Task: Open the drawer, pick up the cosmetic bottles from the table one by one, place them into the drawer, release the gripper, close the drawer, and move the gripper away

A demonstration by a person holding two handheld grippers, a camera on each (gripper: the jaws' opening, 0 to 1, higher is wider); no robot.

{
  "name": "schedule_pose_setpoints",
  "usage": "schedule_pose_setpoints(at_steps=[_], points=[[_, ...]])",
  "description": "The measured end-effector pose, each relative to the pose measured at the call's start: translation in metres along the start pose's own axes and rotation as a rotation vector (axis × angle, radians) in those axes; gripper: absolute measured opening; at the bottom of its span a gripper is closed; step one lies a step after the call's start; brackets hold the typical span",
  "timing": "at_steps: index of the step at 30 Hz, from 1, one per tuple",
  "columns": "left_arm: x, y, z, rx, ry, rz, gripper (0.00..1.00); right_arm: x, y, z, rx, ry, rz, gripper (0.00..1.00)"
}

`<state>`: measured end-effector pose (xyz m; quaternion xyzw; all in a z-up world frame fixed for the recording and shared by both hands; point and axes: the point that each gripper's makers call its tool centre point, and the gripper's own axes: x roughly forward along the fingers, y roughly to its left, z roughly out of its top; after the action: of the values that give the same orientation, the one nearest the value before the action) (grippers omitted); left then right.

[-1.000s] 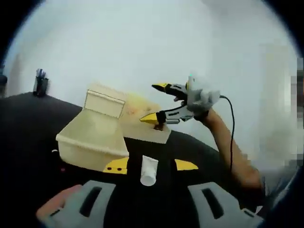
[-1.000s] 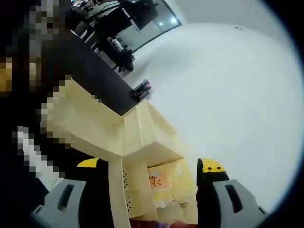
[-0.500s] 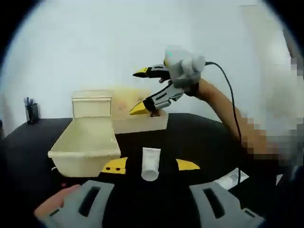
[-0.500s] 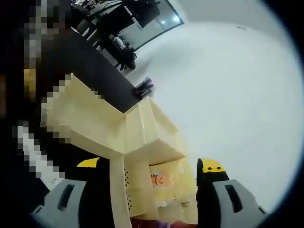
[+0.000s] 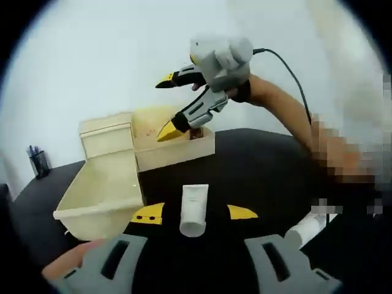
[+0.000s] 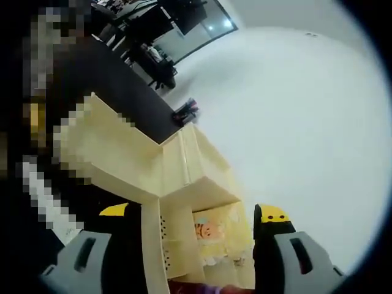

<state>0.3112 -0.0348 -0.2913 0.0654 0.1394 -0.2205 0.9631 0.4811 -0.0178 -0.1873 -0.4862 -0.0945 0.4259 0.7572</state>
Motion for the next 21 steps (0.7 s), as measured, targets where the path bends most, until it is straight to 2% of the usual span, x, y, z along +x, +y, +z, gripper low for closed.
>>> schedule_pose_setpoints(at_steps=[13, 21], points=[[0.013, 0.0, -0.009, -0.014, 0.023, 0.003, 0.39, 0.002, 0.009, -0.002, -0.012, 0.011, 0.017, 0.76], [0.019, 0.002, -0.013, -0.066, 0.036, -0.017, 0.39, 0.002, 0.013, -0.004, -0.013, 0.016, 0.021, 0.76]])
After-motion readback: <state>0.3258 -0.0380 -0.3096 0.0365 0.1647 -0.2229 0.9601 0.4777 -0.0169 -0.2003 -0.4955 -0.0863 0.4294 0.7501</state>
